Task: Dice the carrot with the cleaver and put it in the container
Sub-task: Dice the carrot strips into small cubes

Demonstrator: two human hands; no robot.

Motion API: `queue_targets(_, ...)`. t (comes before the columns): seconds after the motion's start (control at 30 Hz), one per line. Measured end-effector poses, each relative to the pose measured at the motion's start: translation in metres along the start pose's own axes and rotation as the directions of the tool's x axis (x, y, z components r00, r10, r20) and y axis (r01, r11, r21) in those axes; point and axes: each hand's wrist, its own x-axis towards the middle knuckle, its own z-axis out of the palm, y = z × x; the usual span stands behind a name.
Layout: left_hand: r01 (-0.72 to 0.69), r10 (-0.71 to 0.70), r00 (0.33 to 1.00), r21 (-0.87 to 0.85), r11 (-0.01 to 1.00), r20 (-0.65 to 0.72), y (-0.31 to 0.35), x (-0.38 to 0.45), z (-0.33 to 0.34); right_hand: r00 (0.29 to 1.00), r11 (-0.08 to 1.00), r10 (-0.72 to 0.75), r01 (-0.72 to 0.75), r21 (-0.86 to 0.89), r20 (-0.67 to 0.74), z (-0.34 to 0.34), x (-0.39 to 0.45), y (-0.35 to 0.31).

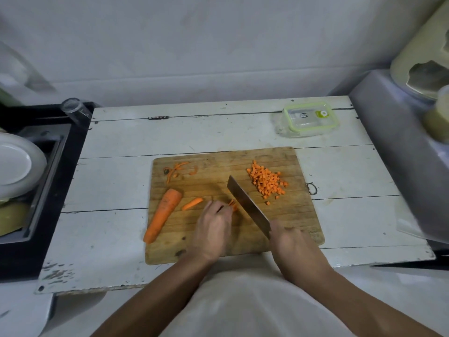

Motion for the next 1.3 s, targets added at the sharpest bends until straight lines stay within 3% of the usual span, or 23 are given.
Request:
queue_targets(0.23, 0.007, -0.007, 1.000, 0.008, 1.000, -0.011, 0.002, 0.001, -0.002, 0.997, 0.998, -0.012, 0.016, -0.055, 0.080, 0.000, 0.000, -0.010)
queue_targets(0.5, -0.013, 0.013, 1.000, -0.020, 1.000, -0.018, -0.001, -0.002, 0.001, 1.000, 0.999, 0.021, -0.021, 0.045, -0.018, 0.001, 0.027, -0.017)
queue_targets(1.0, -0.005, 0.004, 1.000, -0.027, 1.000, -0.018, -0.001, -0.002, -0.002, 0.995, 0.997, -0.008, 0.015, -0.072, 0.104, -0.006, 0.001, -0.020)
queue_targets(1.3, -0.018, 0.014, 0.999, -0.127, 0.992, -0.034, -0.004, -0.012, -0.003, 0.998, 0.998, 0.055, -0.055, 0.015, 0.009, 0.002, 0.008, -0.009)
